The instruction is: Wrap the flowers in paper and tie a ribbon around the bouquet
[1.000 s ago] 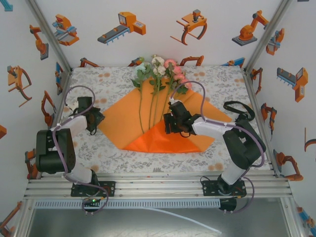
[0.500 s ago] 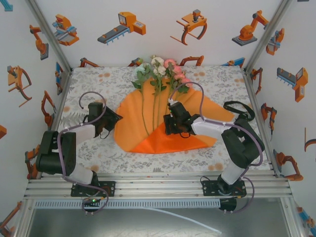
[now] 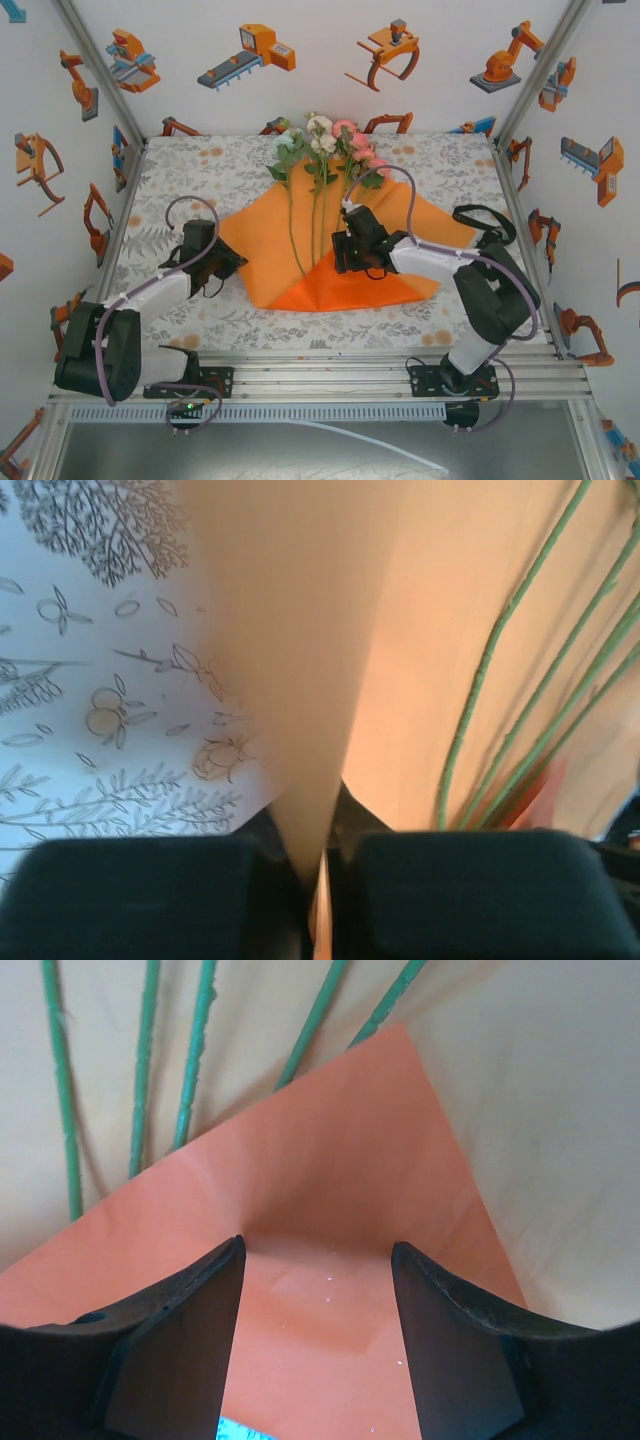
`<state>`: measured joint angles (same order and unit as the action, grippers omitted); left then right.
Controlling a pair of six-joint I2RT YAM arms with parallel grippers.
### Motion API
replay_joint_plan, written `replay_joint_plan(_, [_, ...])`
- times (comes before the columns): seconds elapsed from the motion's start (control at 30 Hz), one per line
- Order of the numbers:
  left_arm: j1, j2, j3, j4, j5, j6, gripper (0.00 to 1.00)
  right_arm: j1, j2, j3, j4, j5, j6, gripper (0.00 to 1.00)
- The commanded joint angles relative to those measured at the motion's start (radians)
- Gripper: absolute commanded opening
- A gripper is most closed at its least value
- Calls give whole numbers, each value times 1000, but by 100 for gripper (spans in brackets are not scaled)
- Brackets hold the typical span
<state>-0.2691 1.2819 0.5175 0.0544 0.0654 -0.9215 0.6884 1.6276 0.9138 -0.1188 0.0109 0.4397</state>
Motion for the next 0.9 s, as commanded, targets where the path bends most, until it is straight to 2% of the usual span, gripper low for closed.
replay_joint_plan(0.0, [-13, -55, 44, -75, 38, -18, 0, 34, -132, -29, -7, -13, 58, 58])
replay_joint_plan(0.13, [-32, -112, 99, -197, 17, -46, 0, 132, -220, -72, -2, -12, 89, 55])
replay_joint_plan(0.27, [-59, -136, 135, -224, 31, -84, 0, 204, -188, -88, 70, -59, 134, 53])
replay_joint_plan(0.5, [-126, -101, 285, -257, 76, -154, 0, 209, -79, -62, 105, -15, 94, 52])
replay_joint_plan(0.7, [-230, -11, 415, -241, 13, -175, 0, 205, -40, -60, 106, 29, 73, 51])
replay_joint_plan(0.87, [-290, 97, 479, -198, 19, -185, 0, 200, -6, -58, 119, 23, 62, 50])
